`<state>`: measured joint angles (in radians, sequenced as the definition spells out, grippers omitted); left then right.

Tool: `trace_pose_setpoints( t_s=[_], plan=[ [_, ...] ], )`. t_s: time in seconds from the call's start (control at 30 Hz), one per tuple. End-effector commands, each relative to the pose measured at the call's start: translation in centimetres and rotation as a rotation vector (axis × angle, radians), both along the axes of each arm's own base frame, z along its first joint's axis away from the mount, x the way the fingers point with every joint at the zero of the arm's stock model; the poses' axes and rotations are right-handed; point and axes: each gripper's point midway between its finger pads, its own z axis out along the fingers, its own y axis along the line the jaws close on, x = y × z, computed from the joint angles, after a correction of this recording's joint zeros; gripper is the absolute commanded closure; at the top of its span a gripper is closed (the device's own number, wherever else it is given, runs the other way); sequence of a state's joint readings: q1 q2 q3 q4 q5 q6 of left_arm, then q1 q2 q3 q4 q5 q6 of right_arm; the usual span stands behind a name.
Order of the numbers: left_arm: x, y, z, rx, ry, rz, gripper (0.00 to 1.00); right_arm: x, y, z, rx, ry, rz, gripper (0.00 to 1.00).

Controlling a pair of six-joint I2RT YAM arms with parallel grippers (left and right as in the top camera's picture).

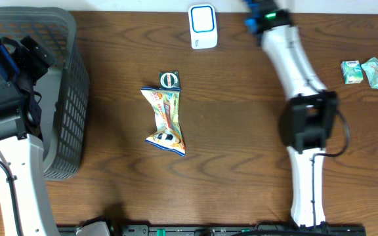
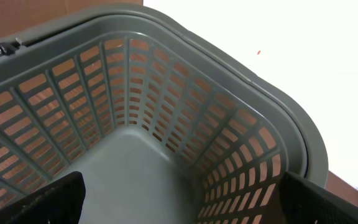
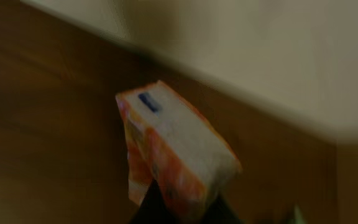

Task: Scan the item barcode
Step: 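Carry the orange pack to the far right and release it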

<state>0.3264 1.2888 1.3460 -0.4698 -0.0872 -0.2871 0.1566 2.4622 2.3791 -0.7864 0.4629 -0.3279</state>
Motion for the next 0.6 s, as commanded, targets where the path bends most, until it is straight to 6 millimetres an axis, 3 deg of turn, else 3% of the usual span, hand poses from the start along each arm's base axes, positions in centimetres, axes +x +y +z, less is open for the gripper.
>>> trace_pose_setpoints(
  t_s=[0.0, 0.17, 0.57],
  plan=[
    [0.0, 0.2, 0.6, 0.013, -0.008, 0.002, 0.02, -2.5, -8.2, 1.1, 0.116, -0.033, -0.317, 0.98],
    [0.0, 0.2, 0.6, 0.013, -0.008, 0.002, 0.02, -7.4, -16.4, -1.0, 0.144, 0.090, -0.546, 0.98],
    [0.0, 0.2, 0.6, 0.013, -0.008, 0.002, 0.02, -14.0, -27.3, -2.4, 0.192, 0.167, -0.809, 0.98]
  ],
)
